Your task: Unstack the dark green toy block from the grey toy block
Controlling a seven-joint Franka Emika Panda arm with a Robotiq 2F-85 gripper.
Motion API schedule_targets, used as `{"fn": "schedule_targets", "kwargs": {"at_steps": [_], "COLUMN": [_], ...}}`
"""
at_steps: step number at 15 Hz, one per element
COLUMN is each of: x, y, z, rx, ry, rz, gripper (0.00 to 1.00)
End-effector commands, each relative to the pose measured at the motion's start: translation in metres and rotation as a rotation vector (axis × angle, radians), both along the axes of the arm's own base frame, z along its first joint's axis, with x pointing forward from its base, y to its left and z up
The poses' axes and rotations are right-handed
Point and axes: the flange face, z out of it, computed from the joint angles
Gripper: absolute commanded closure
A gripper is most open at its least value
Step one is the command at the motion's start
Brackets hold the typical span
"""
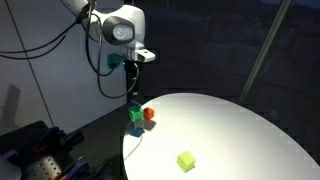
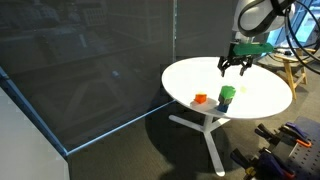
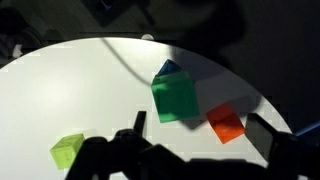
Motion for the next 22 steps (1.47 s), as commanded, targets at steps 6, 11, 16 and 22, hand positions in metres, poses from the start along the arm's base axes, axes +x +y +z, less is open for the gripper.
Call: {"fn": "schedule_targets", "kwargs": {"at_steps": [6, 11, 16, 22], "x": [-0.012, -0.009, -0.006, -0.006], "y": [-0.015, -0.014, -0.014, -0.015], "z": [-0.022, -0.039, -0.056, -0.070], "rx": [0.003, 0.006, 0.005, 0.003], "ry": [-0.031, -0.040, -0.034, -0.030], "rz": [0.050, 0.068, 0.081, 0.094], "gripper": [0.00, 0.00, 0.00, 0.00]}}
